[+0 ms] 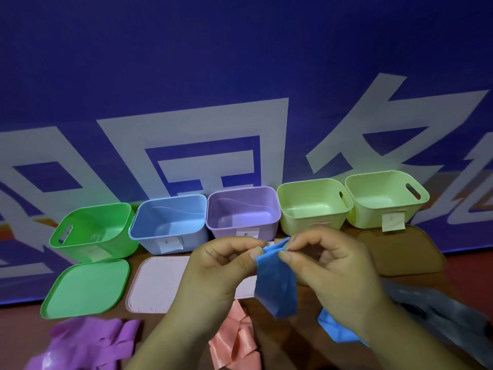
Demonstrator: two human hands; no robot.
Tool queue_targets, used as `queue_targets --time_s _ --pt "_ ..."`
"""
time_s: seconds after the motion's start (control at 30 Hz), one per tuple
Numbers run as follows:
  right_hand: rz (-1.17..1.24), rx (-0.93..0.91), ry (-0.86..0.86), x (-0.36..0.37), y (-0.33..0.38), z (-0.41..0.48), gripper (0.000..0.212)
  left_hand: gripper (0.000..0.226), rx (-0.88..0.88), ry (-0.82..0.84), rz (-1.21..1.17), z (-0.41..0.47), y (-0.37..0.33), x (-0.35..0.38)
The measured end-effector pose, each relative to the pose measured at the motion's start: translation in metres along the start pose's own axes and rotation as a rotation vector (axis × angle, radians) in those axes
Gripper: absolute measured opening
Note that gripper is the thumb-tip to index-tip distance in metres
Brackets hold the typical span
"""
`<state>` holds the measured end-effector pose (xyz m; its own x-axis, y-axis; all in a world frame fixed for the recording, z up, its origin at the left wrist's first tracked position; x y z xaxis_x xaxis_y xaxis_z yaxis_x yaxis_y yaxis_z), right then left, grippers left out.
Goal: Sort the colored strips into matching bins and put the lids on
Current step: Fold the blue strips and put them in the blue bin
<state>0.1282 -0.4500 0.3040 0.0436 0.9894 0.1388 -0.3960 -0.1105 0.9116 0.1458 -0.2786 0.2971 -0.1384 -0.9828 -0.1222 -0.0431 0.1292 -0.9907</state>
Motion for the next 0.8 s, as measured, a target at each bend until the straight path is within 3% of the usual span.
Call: queue_targets --time_s 0.07,0.2,0.47,0.8 --pt "0.028 0.006 -0.013 -0.001 -0.001 0.000 0.020 0.011 0.005 -0.016 0.035 0.002 0.001 -0.002" --pt "0.050 0.044 -0.032 -0.002 -0.007 0.001 0.011 0.022 0.015 -0.019 0.056 0.004 0.001 -0.002" --pt "-0.024 -0.005 -0.006 -0.001 -0.009 0.006 0.026 0.022 0.017 -0.029 0.057 0.007 0.009 -0.006" --pt "-0.032 0.058 -0.011 -0.002 -0.018 0.008 0.027 0.025 0.098 -0.017 0.056 0.004 0.010 -0.004"
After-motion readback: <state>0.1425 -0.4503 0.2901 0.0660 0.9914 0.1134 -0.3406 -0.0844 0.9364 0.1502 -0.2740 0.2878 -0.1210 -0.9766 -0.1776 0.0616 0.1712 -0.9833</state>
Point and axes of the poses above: each hand's wrist, its own z-axis towards the middle knuckle, its own x-axis out of the palm, y = z × x, the point moved 6 cm from there along z, towards the middle knuckle, and after that the axes turned 14 degrees about z, right-handed, at the moved point
